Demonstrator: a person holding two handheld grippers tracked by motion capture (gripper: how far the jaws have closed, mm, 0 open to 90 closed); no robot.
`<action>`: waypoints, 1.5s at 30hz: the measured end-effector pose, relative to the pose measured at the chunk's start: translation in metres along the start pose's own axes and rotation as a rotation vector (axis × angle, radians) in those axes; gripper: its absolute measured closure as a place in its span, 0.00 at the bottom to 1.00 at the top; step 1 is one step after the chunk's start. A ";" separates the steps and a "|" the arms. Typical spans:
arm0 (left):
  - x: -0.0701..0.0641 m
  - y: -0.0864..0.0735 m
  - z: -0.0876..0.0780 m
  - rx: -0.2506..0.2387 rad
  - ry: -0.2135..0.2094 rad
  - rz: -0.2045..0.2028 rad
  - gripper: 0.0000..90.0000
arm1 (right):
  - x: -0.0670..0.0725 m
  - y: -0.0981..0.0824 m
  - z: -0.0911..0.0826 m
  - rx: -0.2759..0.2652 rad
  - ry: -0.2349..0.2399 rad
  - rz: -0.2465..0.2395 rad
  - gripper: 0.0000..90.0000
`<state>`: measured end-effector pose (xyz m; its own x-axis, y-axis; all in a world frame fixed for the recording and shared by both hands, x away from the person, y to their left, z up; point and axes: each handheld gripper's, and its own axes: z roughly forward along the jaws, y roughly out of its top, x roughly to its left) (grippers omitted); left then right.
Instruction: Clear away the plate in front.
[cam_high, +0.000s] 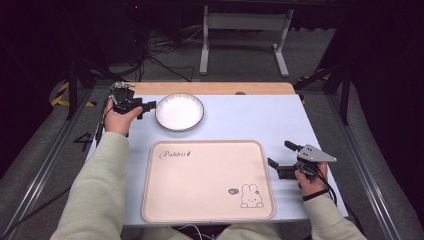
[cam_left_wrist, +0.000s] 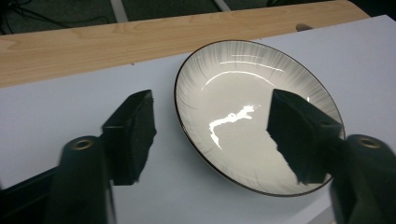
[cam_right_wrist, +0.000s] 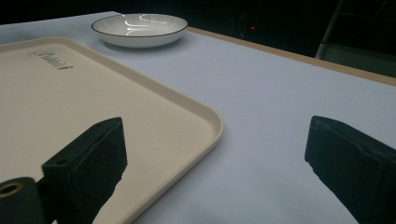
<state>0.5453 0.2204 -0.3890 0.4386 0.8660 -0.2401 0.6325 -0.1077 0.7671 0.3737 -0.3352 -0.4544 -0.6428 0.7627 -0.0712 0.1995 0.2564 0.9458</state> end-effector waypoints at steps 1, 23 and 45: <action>0.001 0.001 0.002 0.011 -0.002 -0.008 0.43 | 0.000 0.000 0.000 0.001 -0.001 -0.001 0.06; 0.017 -0.005 0.043 0.121 -0.049 -0.189 0.33 | 0.001 0.000 0.000 -0.005 0.002 -0.009 0.06; 0.021 -0.017 0.064 0.218 -0.091 -0.227 0.52 | 0.002 0.000 0.000 -0.004 0.001 -0.022 0.06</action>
<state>0.5846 0.2091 -0.4450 0.3204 0.8335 -0.4501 0.8379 -0.0278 0.5451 0.3721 -0.3341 -0.4545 -0.6476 0.7565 -0.0914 0.1823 0.2703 0.9454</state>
